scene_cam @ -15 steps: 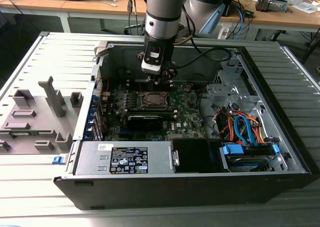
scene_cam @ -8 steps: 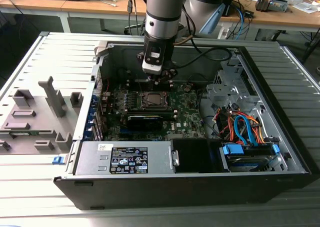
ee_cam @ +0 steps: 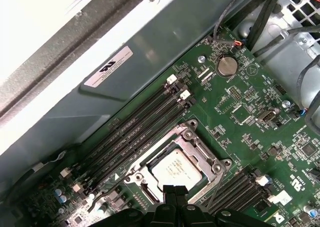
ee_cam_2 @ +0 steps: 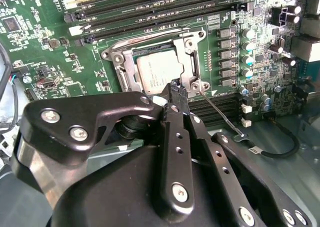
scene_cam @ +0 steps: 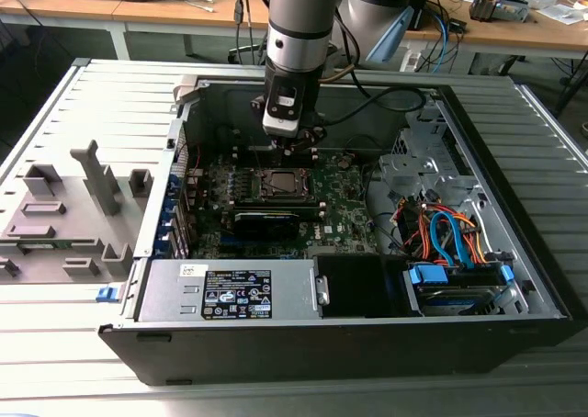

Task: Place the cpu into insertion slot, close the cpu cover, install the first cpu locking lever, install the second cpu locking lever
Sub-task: 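Install the first cpu locking lever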

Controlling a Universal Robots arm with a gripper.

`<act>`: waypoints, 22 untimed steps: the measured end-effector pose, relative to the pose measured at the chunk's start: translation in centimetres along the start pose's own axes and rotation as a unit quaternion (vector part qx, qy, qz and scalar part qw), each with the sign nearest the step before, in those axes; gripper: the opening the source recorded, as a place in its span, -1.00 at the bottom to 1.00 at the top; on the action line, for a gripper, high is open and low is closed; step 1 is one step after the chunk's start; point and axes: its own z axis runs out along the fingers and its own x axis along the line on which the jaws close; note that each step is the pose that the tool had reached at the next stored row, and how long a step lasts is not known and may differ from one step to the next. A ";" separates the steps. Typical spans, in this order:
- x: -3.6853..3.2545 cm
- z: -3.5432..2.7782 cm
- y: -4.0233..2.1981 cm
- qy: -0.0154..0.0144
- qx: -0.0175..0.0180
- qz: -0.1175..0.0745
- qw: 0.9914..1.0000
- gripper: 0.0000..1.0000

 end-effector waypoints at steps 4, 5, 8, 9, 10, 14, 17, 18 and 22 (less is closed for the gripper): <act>0.00 0.00 0.00 0.000 0.000 -0.005 1.000 -0.79; 0.00 0.00 0.00 0.000 0.000 -0.007 1.000 -0.79; 0.00 0.00 0.00 -0.001 0.001 -0.031 1.000 -0.79; 0.00 0.00 0.00 -0.001 0.001 -0.034 0.999 -0.79; 0.00 0.00 0.00 -0.001 0.001 -0.036 0.999 -0.79; 0.00 0.00 0.00 -0.001 0.002 -0.040 0.999 -0.79; 0.00 0.00 0.00 -0.001 0.002 -0.043 0.999 -0.79; 0.00 0.00 0.00 -0.001 0.002 -0.044 0.999 -0.79; 0.00 0.00 0.00 -0.001 0.002 -0.049 0.999 -0.79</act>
